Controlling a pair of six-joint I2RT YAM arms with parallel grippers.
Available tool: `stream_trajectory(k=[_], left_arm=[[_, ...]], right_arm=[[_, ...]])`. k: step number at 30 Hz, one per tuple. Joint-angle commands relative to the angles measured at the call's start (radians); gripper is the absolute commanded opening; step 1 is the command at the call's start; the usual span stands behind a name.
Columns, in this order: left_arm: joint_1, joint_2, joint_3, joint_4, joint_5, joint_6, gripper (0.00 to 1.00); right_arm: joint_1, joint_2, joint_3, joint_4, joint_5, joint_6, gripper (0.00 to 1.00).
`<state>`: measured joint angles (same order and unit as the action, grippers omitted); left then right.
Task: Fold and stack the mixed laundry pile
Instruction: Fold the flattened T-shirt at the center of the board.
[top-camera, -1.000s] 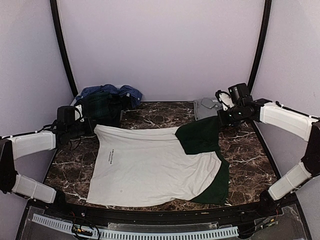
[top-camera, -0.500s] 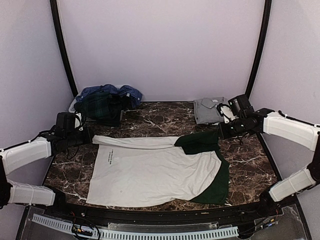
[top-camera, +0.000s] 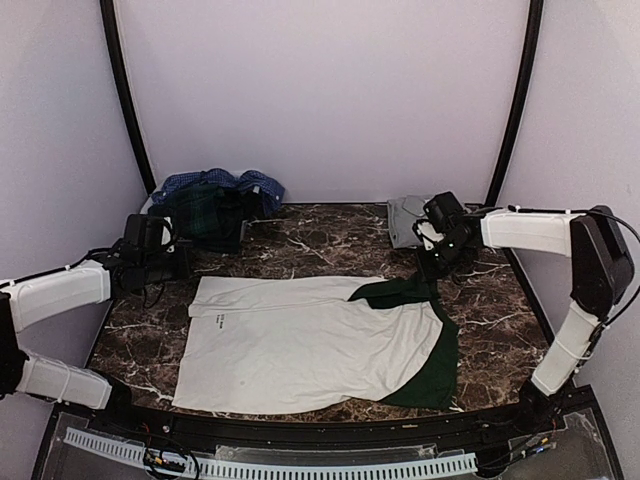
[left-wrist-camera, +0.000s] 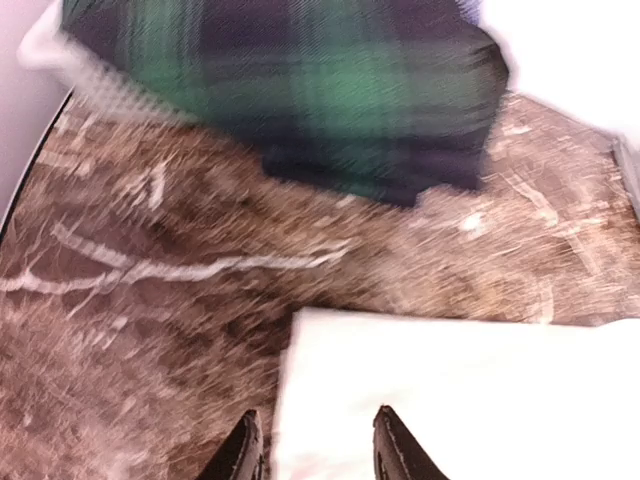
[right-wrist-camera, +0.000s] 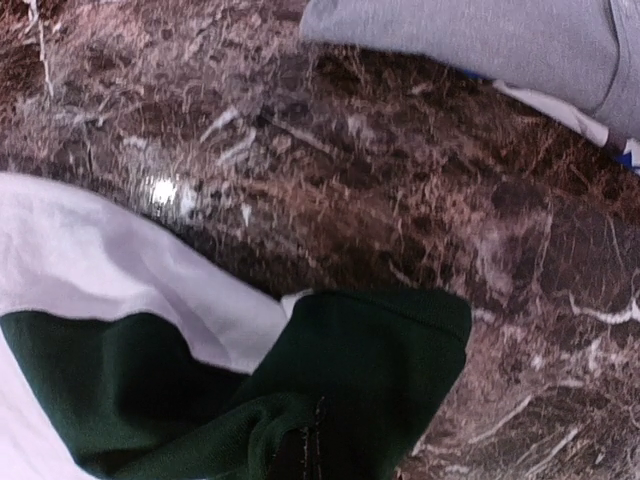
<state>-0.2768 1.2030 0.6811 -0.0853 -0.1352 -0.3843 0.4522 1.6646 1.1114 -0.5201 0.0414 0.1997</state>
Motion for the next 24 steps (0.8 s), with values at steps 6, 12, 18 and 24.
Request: stream_trajectory(k=[6, 12, 18, 24], left_arm=[[-0.320, 0.200, 0.101, 0.476, 0.306, 0.357, 0.33], [-0.479, 0.524, 0.428, 0.398, 0.473, 0.667, 0.30], [-0.577, 0.800, 0.731, 0.197, 0.526, 0.894, 0.27], [-0.610, 0.977, 0.916, 0.050, 0.524, 1.031, 0.25]], right_arm=[[-0.060, 0.149, 0.191, 0.019, -0.007, -0.031, 0.00], [-0.088, 0.183, 0.205, 0.023, -0.031, -0.051, 0.00], [-0.096, 0.193, 0.212, 0.032, -0.037, -0.054, 0.00], [-0.098, 0.198, 0.217, 0.038, -0.079, -0.051, 0.00]])
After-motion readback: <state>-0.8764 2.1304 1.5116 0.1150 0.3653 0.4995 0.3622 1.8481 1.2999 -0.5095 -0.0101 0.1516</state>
